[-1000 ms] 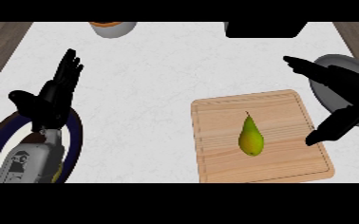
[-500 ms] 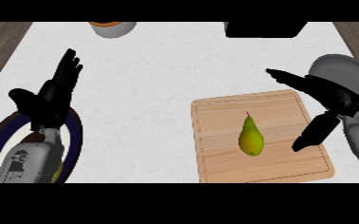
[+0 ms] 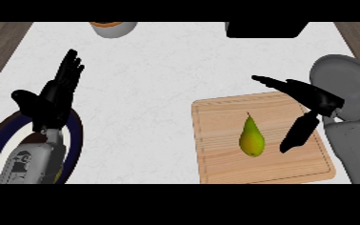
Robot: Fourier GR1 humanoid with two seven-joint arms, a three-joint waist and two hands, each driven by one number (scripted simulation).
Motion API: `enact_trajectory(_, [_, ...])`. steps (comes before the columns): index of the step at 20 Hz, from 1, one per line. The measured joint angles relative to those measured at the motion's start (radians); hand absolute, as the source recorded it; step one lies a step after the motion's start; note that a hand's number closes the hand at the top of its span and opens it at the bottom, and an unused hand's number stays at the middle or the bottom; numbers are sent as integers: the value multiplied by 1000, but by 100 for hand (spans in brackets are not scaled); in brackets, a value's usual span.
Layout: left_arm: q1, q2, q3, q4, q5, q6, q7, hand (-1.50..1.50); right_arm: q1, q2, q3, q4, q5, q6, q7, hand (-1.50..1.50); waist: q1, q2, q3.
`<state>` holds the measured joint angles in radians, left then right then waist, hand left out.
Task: Pick the pear from the cutting board and place it in the pan
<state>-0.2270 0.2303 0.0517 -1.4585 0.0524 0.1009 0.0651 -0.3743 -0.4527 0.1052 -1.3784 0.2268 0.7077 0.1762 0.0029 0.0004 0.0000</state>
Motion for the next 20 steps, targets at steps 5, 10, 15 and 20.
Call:
enact_trajectory(5, [-15,-3,11,-10,-2,-5,28,0,5,9,34,-30,77,23,32,-150,-1,-1,0])
enact_trajectory(10, [13,-18,13,-17,-17,-13,6,0,19,37,48,-28,140,45,37,-150,-1,-1,0])
enact_trajectory(15, [-1,-26,26,-9,-28,-20,10,0,9,80,44,19,205,46,3,-150,-1,0,0])
enact_trajectory(20, [-15,-30,39,8,-32,-29,0,0,0,109,65,69,283,30,-23,-150,0,0,0])
